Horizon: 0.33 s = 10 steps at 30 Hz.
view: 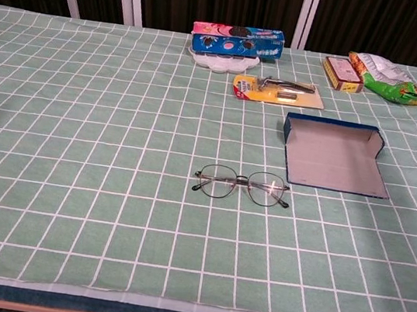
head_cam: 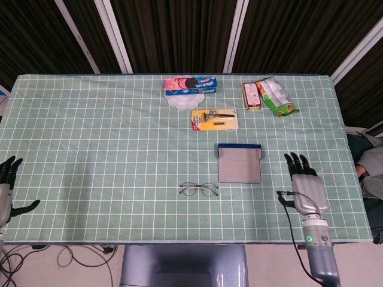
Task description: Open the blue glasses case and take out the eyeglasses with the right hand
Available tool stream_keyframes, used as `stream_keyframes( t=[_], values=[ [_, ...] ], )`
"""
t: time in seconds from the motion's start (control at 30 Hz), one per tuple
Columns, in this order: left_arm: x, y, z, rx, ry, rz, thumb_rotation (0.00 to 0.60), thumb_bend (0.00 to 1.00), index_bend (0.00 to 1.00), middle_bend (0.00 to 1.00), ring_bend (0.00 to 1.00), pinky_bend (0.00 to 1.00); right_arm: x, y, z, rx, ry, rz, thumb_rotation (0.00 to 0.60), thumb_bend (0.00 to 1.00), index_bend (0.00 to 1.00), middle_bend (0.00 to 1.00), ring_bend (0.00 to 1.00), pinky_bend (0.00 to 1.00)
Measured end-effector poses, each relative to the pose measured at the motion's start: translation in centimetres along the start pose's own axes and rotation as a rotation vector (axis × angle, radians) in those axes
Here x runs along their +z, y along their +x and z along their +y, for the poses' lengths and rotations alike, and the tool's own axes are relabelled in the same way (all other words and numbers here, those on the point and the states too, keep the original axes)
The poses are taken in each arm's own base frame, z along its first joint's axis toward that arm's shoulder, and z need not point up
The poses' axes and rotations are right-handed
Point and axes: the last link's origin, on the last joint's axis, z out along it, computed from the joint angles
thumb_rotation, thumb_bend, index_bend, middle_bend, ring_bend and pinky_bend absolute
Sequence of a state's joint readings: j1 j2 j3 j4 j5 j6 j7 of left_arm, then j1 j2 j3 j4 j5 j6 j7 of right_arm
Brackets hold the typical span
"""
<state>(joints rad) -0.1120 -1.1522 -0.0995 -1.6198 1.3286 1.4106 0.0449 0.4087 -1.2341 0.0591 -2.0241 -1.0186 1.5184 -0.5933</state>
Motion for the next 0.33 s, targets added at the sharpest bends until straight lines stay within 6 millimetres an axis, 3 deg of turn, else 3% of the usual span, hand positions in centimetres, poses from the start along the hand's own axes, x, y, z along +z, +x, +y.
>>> stream_keyframes(
  t=[0.33],
  values=[
    [-0.7, 0.5, -0.2, 0.054, -0.022, 0.048, 0.600, 0.02, 0.00, 0.00, 0.00, 0.00, -5.1, 0.9, 7.8, -0.021, -0.047, 0.048, 0.600, 0.03, 0.00, 0.00, 0.00, 0.21]
  ],
)
